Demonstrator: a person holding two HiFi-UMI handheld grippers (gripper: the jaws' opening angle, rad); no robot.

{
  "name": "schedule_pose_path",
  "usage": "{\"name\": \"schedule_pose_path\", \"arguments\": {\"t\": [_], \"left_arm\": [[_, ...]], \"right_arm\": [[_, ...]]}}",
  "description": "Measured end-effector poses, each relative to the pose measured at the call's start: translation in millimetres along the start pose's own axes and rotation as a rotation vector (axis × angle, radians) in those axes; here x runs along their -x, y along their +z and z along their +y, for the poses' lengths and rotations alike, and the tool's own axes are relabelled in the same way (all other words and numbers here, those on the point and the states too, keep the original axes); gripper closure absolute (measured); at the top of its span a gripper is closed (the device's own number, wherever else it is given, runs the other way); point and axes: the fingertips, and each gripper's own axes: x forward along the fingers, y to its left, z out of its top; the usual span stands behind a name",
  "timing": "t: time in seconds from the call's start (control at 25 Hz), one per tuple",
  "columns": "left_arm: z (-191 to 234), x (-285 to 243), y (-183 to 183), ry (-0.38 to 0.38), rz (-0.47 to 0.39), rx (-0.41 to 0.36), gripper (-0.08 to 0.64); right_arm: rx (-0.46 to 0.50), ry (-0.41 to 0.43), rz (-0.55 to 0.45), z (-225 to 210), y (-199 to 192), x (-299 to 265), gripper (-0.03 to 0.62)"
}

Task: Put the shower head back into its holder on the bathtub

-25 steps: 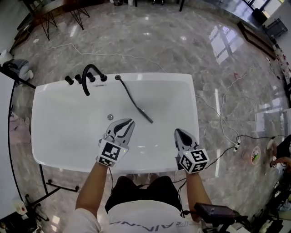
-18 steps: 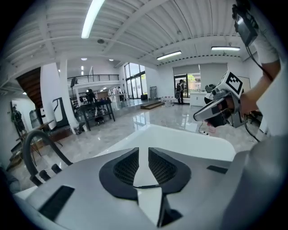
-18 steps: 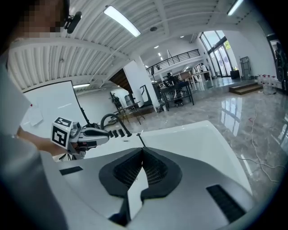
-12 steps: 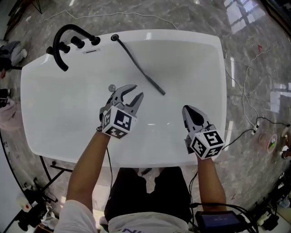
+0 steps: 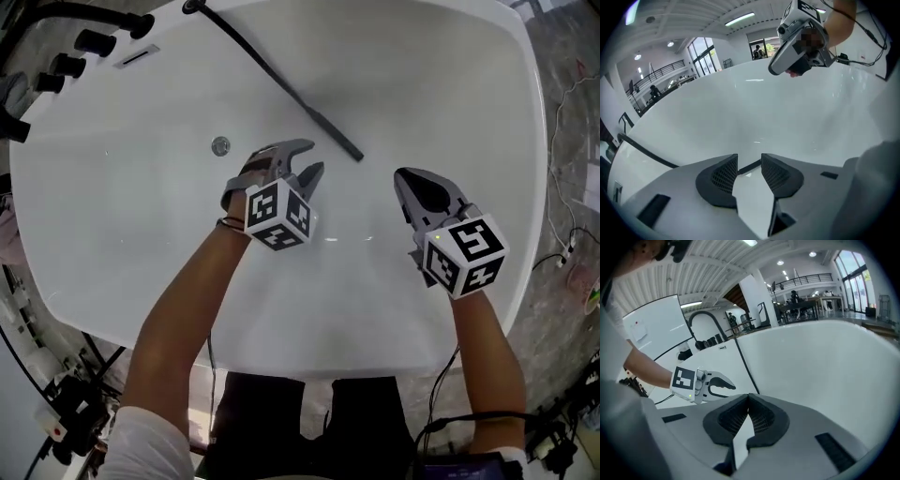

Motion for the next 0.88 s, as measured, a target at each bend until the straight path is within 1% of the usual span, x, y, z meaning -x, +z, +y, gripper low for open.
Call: {"name": "schedule_pose_path", "arguments": {"t": [0.08,0.16,0.28,0.44,0.64,0.8,0.88], "left_arm": [[-4.4,-29.0,-12.9,0.005,0.027,-0.034,0.41],[-8.4,-56.8,-26.8,-0.009,0.066,-0.08,0.41],[-6.5,-96.8,-47.0,-0.031,0.127,-0.176,0.41],[-9.5,-147.4,-67.6,-0.075,0.207,-0.363,0.408],[-22.7,-200.2,-89.5,-0.116,0.249,-0.512,0.41],[-24.9,-231.4,-108.0,-0.124,0.288,-0.65,0.41],[-22.5,-242.7,-113.9,-0.116,0.308,-0.736,0.41]], "right_arm": [[-0.069,0.007,0.011,-7.4,-25.9,-22.9,0.581],[-0.104,0.002,0.021,-13.2,-49.6,-43.4,0.58],[-0.11,-0.009,0.039,-22.7,-77.5,-72.1,0.58],[-0.102,-0.008,0.09,-34.8,-111.1,-103.5,0.581],[-0.069,0.023,0.158,-40.9,-154.9,-136.6,0.58],[-0.097,0.037,0.205,-48.3,-192.9,-154.3,0.58],[-0.107,0.038,0.226,-50.8,-208.7,-160.2,0.58]]}}
